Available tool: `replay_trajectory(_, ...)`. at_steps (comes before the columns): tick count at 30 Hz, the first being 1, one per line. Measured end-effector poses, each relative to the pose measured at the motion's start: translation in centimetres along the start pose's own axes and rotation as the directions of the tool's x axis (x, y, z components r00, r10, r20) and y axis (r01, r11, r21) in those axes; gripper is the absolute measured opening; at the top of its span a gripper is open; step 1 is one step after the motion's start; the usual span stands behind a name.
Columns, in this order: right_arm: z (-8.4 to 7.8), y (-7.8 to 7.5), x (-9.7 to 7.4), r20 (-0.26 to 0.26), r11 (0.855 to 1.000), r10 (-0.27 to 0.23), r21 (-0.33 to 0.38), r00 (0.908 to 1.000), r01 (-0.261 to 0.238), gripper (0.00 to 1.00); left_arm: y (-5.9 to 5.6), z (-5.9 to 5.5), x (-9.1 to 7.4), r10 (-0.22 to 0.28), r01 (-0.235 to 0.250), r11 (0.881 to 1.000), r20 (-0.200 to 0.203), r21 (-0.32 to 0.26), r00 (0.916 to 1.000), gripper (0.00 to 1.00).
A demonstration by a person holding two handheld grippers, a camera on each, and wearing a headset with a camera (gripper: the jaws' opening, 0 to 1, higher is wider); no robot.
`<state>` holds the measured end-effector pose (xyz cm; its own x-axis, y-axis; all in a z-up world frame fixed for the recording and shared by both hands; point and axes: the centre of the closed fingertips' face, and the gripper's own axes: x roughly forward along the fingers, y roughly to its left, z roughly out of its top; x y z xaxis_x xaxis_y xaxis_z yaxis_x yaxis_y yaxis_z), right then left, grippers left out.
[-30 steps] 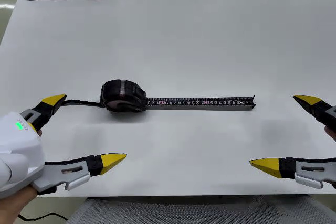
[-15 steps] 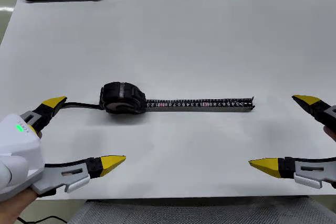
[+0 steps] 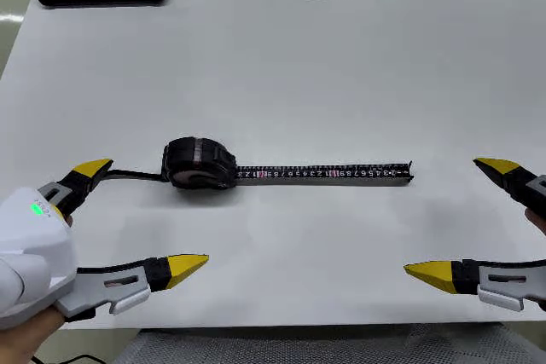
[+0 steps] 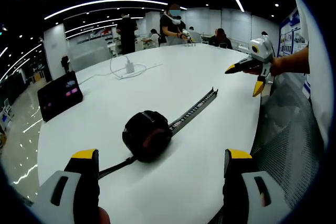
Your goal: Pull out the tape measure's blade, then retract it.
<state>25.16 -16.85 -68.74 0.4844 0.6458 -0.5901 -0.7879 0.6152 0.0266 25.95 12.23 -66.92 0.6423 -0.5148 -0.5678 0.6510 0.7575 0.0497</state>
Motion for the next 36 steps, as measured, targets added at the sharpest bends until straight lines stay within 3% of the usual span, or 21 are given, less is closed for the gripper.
replay_trajectory(7,0.0,0.0,0.0,-0.003,1.000,0.003,0.001,1.0000,-0.003,0.99,0.0,0.2,0.7,-0.002,0.002,1.000,0.002,-0.014,1.0000,0.97)
replay_trajectory(15,0.1,-0.1,0.1,-0.002,1.000,0.005,0.001,1.0000,-0.005,0.99,0.1,0.7,1.9,0.002,-0.001,0.997,0.016,-0.071,0.9999,0.97)
replay_trajectory(23,0.1,-0.1,0.2,-0.001,1.000,0.008,-0.002,1.0000,-0.008,0.99,0.5,0.9,3.2,0.005,-0.003,0.992,0.016,-0.130,0.9999,0.95)
replay_trajectory(36,0.3,-0.5,0.1,0.005,1.000,0.002,-0.003,1.0000,-0.002,0.99,1.3,1.1,5.2,0.056,-0.049,0.976,0.028,-0.214,0.9980,0.93)
